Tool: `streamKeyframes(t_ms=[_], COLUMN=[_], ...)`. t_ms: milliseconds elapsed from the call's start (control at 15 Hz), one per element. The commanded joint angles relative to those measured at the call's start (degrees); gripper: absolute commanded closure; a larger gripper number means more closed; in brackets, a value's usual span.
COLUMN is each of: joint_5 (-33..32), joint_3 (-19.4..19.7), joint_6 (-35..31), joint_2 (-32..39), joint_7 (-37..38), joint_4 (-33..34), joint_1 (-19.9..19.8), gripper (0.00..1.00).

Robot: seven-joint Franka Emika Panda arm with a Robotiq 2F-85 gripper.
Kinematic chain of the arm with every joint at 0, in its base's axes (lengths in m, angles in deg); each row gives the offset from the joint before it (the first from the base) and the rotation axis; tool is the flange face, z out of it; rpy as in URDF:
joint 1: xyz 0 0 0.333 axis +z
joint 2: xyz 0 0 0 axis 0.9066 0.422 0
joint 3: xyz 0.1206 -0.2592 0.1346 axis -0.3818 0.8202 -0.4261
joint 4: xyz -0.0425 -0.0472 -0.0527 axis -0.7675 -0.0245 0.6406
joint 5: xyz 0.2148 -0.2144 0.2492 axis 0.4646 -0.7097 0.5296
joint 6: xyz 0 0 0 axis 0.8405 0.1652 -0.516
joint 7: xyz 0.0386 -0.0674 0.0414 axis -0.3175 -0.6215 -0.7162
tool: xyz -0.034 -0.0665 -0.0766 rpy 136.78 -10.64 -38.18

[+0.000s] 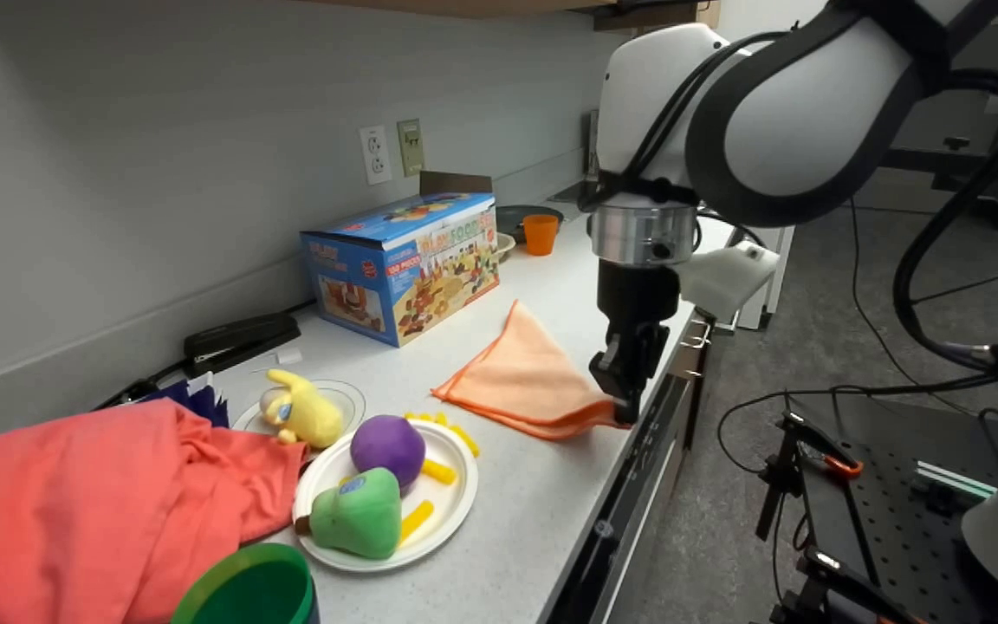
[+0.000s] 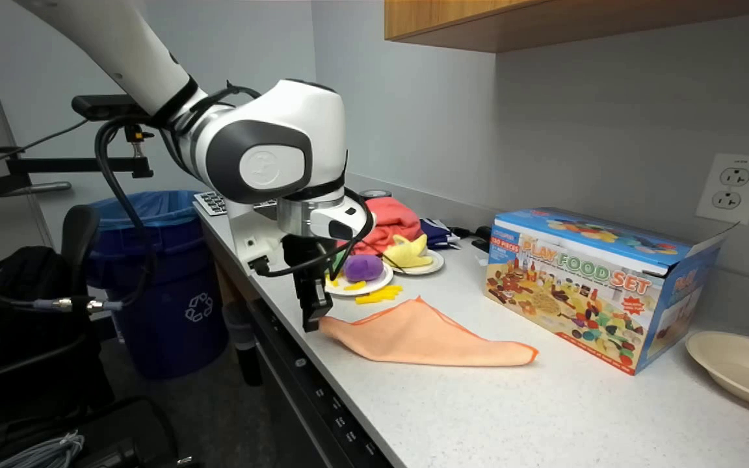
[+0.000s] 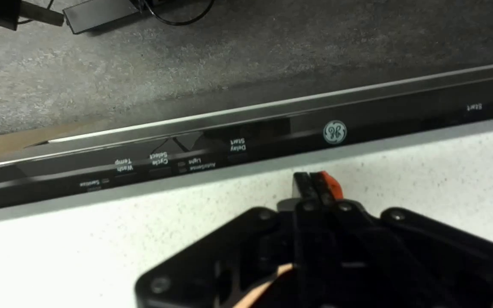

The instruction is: Fold the peach towel into a triangle thrice

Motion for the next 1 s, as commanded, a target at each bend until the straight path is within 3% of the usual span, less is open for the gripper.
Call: streamKeyframes(t_ms=[0,533,933], joint_5=[-2.56,-15.72,-27.95], joint_3=[1.47,3.17,4.78], joint_6=[1.14,-8.47,-11.29], joint_2=[-2.70,3.75,9.81], joint_7=[0.48,5.17,15.80], joint_4=[2.63,9.84,14.90], joint_1=[-2.53,-8.89,-9.95], gripper=[1.00,1.00,1.00])
